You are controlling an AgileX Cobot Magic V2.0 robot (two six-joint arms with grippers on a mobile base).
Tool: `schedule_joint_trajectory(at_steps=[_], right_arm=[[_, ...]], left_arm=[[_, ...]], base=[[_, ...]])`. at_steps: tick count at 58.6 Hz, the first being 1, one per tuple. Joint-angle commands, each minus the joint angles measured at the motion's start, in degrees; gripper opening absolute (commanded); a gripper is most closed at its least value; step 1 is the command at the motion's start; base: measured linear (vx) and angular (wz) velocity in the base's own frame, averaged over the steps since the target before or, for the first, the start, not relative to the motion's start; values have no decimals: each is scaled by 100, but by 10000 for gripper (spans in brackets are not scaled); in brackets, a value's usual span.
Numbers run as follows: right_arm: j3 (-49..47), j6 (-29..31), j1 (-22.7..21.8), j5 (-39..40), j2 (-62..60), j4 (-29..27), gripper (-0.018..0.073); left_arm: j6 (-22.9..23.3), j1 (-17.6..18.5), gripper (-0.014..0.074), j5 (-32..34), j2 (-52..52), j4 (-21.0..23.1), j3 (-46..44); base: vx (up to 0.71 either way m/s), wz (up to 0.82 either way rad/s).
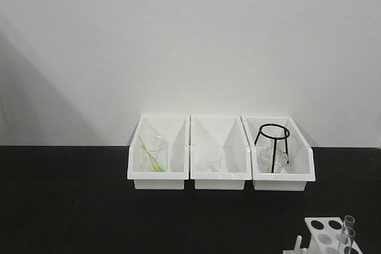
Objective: Flip and reinsert test tube from rack
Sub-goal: 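Lower the open right gripper around a clear glass tube in the rack, then close the right gripper on the tube and lift it out of the rack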
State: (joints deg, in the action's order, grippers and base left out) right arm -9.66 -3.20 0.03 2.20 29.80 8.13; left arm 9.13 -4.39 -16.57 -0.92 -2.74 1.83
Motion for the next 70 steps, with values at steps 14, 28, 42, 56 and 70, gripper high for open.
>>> schedule_joint_trajectory(at_steps=[14,28,42,56,70], right_arm=[[-186,-50,3,1198,1393,21,470],[178,-229,3,3408,2554,361,525],[178,-303,3,4918,3910,628,508],[-225,-303,3,5677,4990,609,508],[-537,-303,3,5680,5507,610,491]], left_arm=[[-1,41,-6,495,-61,25,-1],[-1,41,-6,495,-61,25,-1],[-1,41,-6,495,-61,25,-1],[-1,41,-6,495,-61,25,-1],[-1,41,-6,495,-61,25,-1]], base=[[0,0],[0,0],[0,0],[0,0],[0,0]])
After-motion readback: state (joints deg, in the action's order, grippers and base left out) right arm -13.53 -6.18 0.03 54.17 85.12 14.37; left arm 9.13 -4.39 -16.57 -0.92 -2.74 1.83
